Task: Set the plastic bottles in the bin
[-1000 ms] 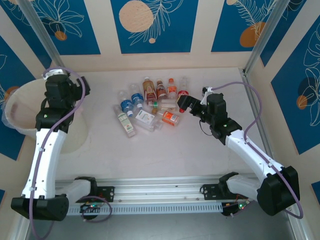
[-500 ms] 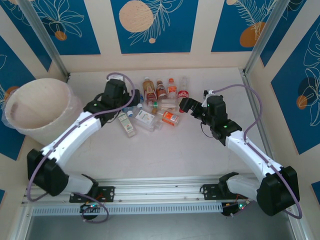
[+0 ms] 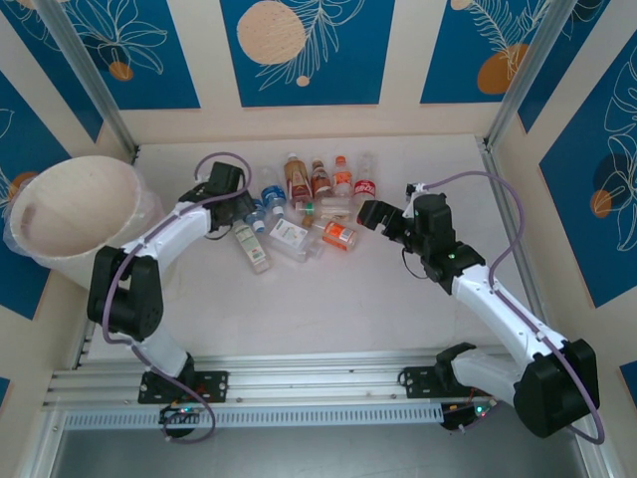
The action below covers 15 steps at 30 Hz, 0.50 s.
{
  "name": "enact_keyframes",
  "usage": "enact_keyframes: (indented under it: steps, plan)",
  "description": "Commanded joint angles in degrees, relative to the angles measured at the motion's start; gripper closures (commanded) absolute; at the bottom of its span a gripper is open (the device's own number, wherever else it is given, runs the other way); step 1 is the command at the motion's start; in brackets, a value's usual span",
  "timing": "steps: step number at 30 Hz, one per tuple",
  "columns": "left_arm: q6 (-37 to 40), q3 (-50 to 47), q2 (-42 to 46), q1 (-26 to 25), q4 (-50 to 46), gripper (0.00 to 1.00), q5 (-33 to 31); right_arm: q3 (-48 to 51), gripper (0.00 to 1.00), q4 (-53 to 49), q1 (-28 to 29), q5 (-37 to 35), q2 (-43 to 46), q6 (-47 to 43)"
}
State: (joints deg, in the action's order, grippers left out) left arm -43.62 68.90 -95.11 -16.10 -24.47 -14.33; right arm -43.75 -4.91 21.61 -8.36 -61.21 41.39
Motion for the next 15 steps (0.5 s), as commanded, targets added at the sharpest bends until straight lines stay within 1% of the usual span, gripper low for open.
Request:
enact_keyframes:
  steps: [1, 5, 10, 12, 15]
  plan:
    - [-1.3, -2.7, 0.4, 2.6, 4.1, 0.21, 4.5, 1.4, 0.01, -1.0, -0.5, -1.4, 1.9, -1.2]
    - [0.0, -1.0, -3.5, 2.9, 3.2, 0.23, 7.4, 1.5, 0.01, -0.8, -0.8, -1.8, 2.1, -0.7]
    - [-0.4, 2.3, -9.8, 3.2, 2.4, 0.33, 6.4, 1.3, 0.01, -1.5, -0.7, -1.4, 2.2, -0.3]
    - [-0.8, 3.6, -11.7, 3.2, 2.1, 0.33, 5.7, 1.1, 0.01, -2.0, -0.8, -1.5, 2.6, -0.3]
    - [-1.3, 4.2, -13.8, 3.3, 4.4, 0.37, 6.2, 1.5, 0.01, -2.3, -0.9, -1.8, 3.2, -0.3]
